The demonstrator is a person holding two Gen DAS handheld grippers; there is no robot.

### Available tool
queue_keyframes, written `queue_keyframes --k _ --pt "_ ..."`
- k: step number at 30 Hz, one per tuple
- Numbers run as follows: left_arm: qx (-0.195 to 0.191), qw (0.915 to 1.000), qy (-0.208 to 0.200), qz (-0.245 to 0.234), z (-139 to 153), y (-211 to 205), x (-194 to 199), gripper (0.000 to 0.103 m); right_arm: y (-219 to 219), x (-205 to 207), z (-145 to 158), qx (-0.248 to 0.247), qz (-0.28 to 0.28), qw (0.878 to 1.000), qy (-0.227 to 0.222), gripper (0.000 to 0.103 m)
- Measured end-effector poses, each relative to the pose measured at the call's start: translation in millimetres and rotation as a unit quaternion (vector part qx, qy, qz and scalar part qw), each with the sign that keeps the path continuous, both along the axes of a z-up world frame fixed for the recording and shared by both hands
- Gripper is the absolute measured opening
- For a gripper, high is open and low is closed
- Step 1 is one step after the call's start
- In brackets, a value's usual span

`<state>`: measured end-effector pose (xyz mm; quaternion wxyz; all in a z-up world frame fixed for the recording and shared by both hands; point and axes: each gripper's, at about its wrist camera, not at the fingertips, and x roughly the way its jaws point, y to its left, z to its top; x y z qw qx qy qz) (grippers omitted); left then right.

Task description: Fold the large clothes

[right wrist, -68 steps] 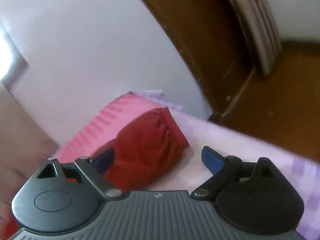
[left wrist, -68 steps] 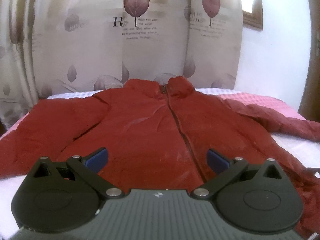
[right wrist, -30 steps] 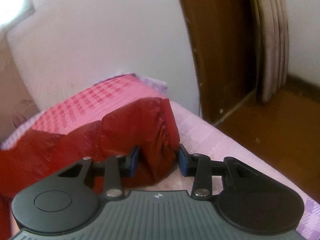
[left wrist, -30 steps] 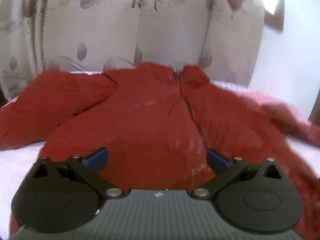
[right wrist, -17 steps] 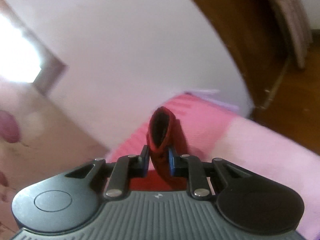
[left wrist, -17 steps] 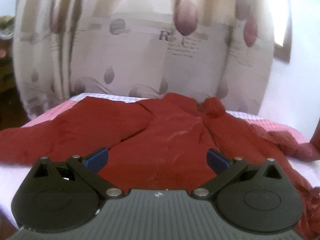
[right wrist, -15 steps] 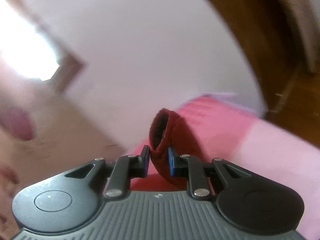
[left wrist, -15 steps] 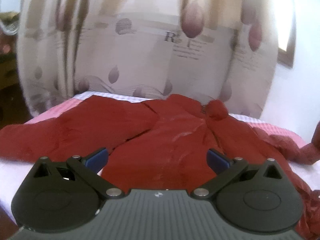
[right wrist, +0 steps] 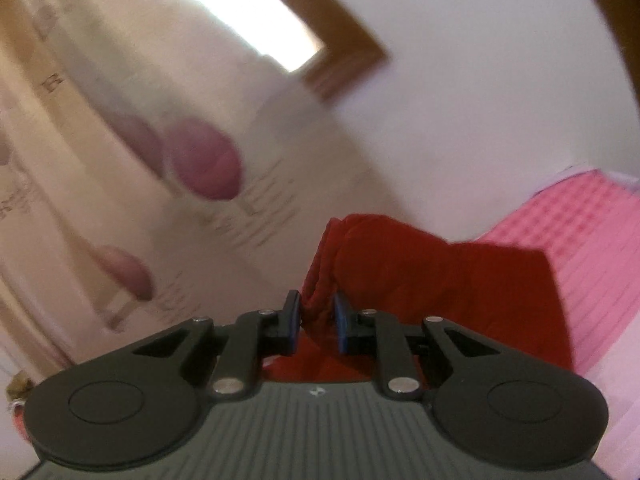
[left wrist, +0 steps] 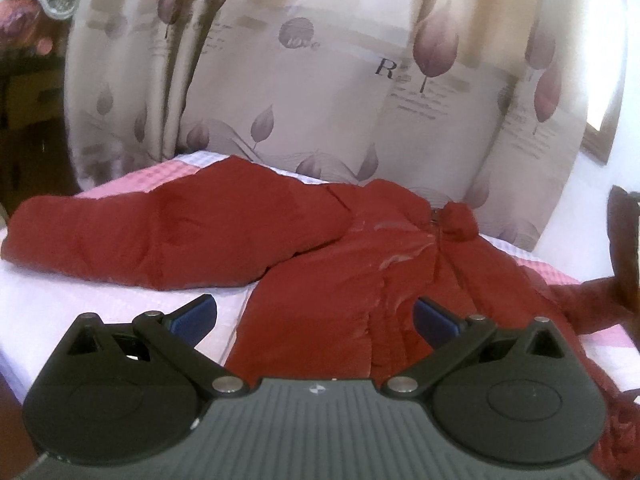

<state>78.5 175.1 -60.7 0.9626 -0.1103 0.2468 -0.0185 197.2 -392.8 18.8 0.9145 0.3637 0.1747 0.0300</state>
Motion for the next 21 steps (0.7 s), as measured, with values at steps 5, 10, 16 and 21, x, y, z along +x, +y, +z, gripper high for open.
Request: queue_keyframes --k 5,10,16,21 --pt "-0.017 0.9998 -0.001 0.004 -1.6 5.1 -3.6 0.103 54.8 19.9 14.8 0.005 0.059 0.998 -0.015 0.017" --pt "0.004 0.9999 -0.011 0.001 -2.2 6.6 -10.2 0.103 120.2 51.5 20.1 0.025 0.117 0.993 -0.022 0.017" --pt "0.015 0.9998 -0.007 0.01 -6.8 20.0 -13.7 0.103 199.8 83.0 -10.0 0.042 0.171 0.984 0.002 0.017" --pt "0.001 0.9995 0.014 0.03 -12.3 38.3 -9.4 0.103 257.6 103.9 -67.1 0.004 0.217 0.974 0.068 0.017"
